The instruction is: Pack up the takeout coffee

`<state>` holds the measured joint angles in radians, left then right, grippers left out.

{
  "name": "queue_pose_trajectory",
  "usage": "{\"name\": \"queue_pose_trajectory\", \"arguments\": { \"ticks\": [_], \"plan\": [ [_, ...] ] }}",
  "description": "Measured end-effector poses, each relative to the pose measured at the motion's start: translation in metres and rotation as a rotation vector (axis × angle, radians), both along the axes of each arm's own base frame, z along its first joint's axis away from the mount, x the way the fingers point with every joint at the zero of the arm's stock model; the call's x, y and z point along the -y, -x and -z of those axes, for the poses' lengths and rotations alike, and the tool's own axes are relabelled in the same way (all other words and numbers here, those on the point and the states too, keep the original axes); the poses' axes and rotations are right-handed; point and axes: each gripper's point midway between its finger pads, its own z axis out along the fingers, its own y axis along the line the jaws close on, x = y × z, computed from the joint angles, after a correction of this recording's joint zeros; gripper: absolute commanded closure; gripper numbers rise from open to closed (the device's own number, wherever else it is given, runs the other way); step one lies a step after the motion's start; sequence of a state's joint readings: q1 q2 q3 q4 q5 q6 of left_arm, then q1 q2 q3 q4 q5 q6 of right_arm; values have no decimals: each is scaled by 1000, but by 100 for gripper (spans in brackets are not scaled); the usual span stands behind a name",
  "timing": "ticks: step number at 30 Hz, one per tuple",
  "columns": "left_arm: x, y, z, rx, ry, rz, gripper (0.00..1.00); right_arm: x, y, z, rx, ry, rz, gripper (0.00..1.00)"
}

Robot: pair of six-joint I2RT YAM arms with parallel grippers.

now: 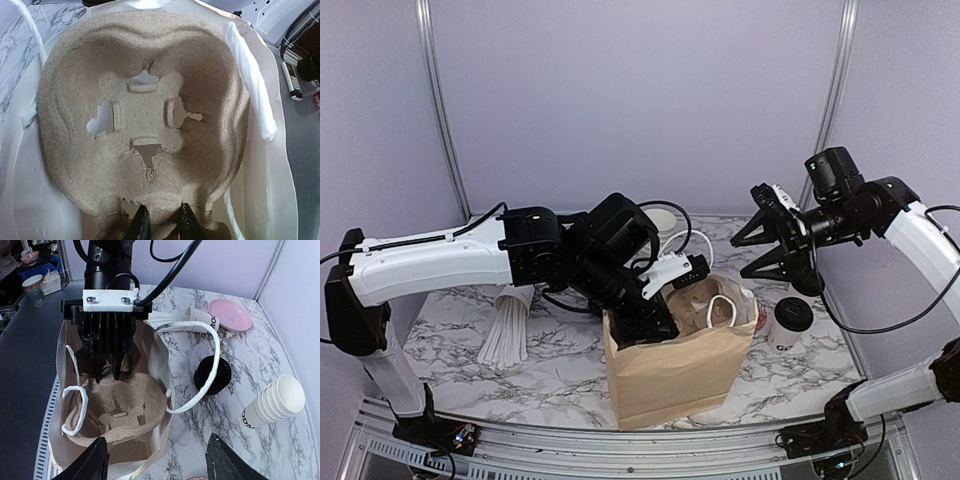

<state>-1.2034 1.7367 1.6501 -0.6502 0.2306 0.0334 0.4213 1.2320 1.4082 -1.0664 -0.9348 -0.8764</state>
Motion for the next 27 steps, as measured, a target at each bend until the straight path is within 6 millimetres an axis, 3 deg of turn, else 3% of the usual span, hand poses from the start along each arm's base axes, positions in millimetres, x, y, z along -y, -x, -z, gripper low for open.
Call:
{"name": "queue_pose_trajectory", "arguments": {
  "ticks": [6, 12, 15, 18, 21, 27],
  "plan": [
    [11, -2, 4, 21, -42, 17, 82, 0, -1, 12, -31, 10, 8, 36],
    [15, 4, 5, 31, -64, 48, 83, -7, -8, 12, -81, -5, -8, 46],
    [14, 3, 7, 36, -74, 48, 83, -15, -14, 13, -133, -19, -25, 62],
    [14, 4, 6, 38, -76, 49, 83, -23, -21, 19, -182, -9, -33, 86],
    [14, 4, 6, 42, -79, 48, 82, -32, -27, 21, -219, 0, -36, 98],
    [13, 6, 6, 46, -82, 51, 82, -42, -46, -21, -155, -62, 12, 97]
  ]
}}
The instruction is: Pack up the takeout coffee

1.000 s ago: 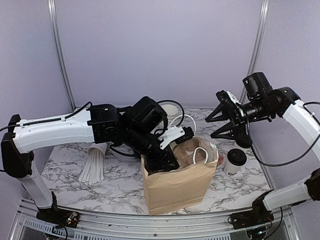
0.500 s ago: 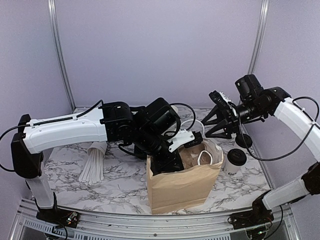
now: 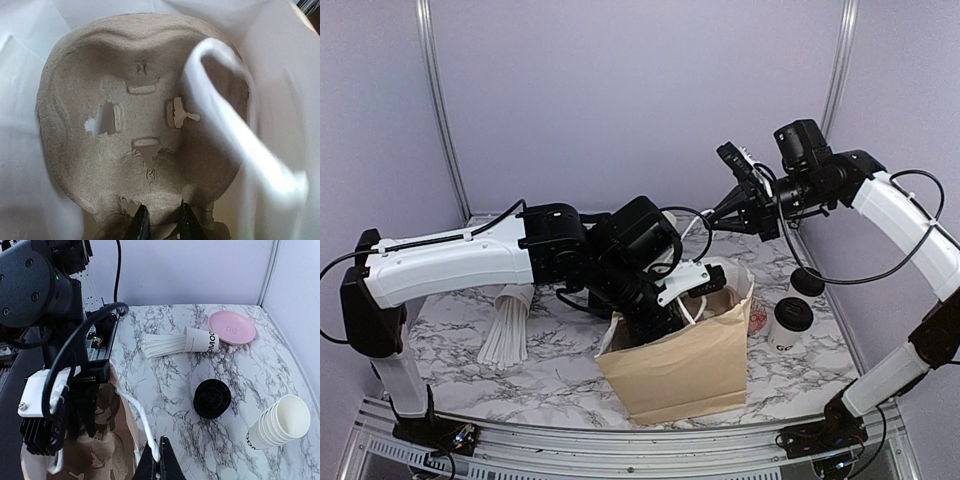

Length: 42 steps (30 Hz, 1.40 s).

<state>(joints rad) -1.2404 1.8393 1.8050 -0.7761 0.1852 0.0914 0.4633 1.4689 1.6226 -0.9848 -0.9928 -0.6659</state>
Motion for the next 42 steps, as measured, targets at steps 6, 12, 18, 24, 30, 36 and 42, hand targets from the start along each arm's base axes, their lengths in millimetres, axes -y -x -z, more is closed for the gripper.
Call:
{"name": "queue_pose_trajectory", "arguments": {
  "ticks": [6, 12, 18, 24, 30, 36, 42],
  "plan": [
    [-1, 1, -1, 4, -13, -7, 83, -5, 1, -22, 30, -51, 22, 93],
    [-2, -1, 17, -14, -91, -33, 83, -10, 6, -20, 36, -54, 3, 87],
    [-2, -1, 31, -38, -140, -40, 82, -11, 22, -3, 7, -27, -31, 76],
    [5, -1, 40, -67, -162, -42, 82, -7, 29, -10, 25, -36, -33, 65],
    [9, -1, 51, -85, -184, -47, 82, -2, 36, -22, 61, -53, -29, 57],
    [9, -4, 60, -93, -206, -56, 82, 1, 41, -30, 86, -61, -21, 55],
    [8, -5, 59, -91, -207, -58, 81, 3, 39, -29, 97, -47, -5, 58]
  ]
}}
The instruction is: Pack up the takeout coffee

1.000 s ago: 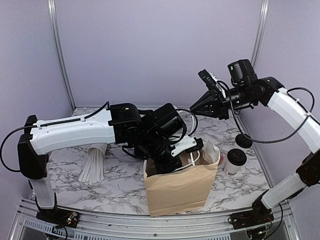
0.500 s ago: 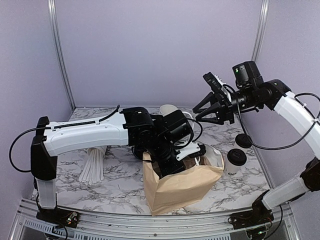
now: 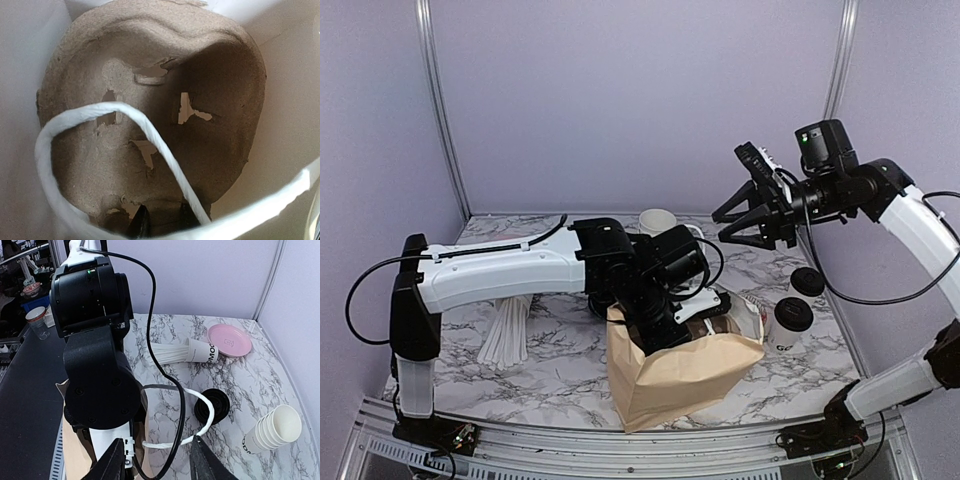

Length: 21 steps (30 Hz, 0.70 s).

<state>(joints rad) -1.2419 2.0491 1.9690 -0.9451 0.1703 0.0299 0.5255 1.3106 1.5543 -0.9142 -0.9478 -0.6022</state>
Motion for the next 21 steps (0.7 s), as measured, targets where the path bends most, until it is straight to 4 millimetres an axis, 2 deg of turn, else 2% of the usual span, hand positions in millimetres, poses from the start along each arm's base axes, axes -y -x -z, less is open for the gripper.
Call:
{"name": "queue_pose_trajectory", "arguments": {
  "ticks": [3, 8, 9, 11, 15, 19, 21],
  "plan": [
    [-1, 0, -2, 0, 1, 0, 82, 4, 6, 6, 14, 26, -20, 62],
    [-3, 0, -7, 8, 5, -4, 82, 21, 37, 16, 70, 94, -106, 69],
    [-4, 0, -8, 10, 6, -5, 81, 25, 45, 18, 79, 105, -124, 69],
    [-5, 0, -11, 13, 8, -8, 81, 28, 65, 23, 92, 126, -172, 59],
    [-7, 0, -15, 14, 10, -12, 81, 26, 97, 60, 34, 232, -263, 49],
    [-8, 1, -16, 12, 11, -17, 82, 22, 103, 108, -48, 389, -287, 44],
    [-8, 1, -17, 11, 11, -19, 82, 22, 102, 122, -61, 441, -279, 44]
  ]
}}
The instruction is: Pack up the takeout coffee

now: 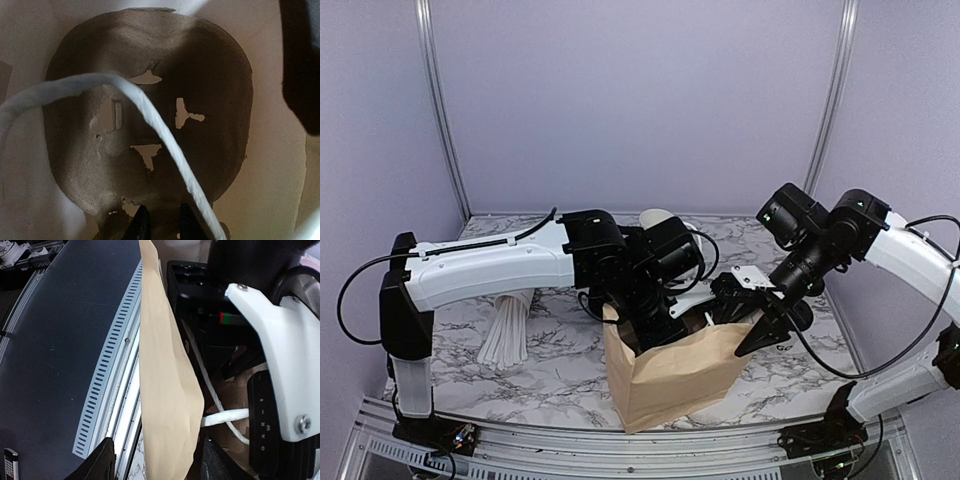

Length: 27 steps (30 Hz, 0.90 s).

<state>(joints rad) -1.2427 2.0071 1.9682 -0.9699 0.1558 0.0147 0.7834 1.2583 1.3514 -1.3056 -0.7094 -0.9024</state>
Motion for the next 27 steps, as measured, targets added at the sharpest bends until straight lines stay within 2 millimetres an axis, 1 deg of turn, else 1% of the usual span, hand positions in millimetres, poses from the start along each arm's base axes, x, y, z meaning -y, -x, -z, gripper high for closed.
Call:
{"name": "queue_pose_trajectory", "arguments": {
  "ticks": [2, 3, 6, 7, 8, 9, 10, 11, 12, 16, 18, 23, 24, 27],
  "plan": [
    [0, 0, 0, -1, 1, -3, 81, -1, -2, 3, 19, 15, 7, 44],
    [0, 0, -1, -1, 1, -3, 81, -2, -3, 3, 31, 17, 10, 45],
    [-1, 0, -3, 0, 5, -4, 82, -5, -7, 3, 58, 21, 27, 56],
    [-1, 0, -3, 0, 4, -5, 81, -6, -9, 3, 65, 22, 33, 61],
    [-1, 0, -3, 0, 5, -5, 81, -6, -10, 3, 70, 21, 34, 70],
    [-1, 0, -3, 0, 5, -7, 81, -7, -10, 3, 72, 19, 36, 81],
    [-1, -1, -3, 0, 5, -8, 81, -8, -10, 2, 76, 13, 32, 90],
    [-2, -2, -4, 0, 5, -10, 81, -10, -9, 1, 74, 7, 28, 94],
    [-2, -2, -4, -1, 5, -11, 81, -11, -7, 0, 71, 1, 21, 96],
    [-5, -2, -8, 3, 6, -15, 81, -14, 0, -3, 81, -25, -24, 97],
    [-8, -4, -13, 10, 10, -20, 81, -13, 6, -6, 97, -43, -56, 96],
    [-23, -11, -25, 14, 22, -58, 82, -4, 21, -18, 126, -96, -113, 89],
    [-24, -13, -26, 13, 22, -64, 81, -2, 25, -20, 128, -109, -128, 89],
    [-24, -14, -24, 3, 21, -68, 81, 1, 30, -16, 119, -118, -152, 90]
  ]
}}
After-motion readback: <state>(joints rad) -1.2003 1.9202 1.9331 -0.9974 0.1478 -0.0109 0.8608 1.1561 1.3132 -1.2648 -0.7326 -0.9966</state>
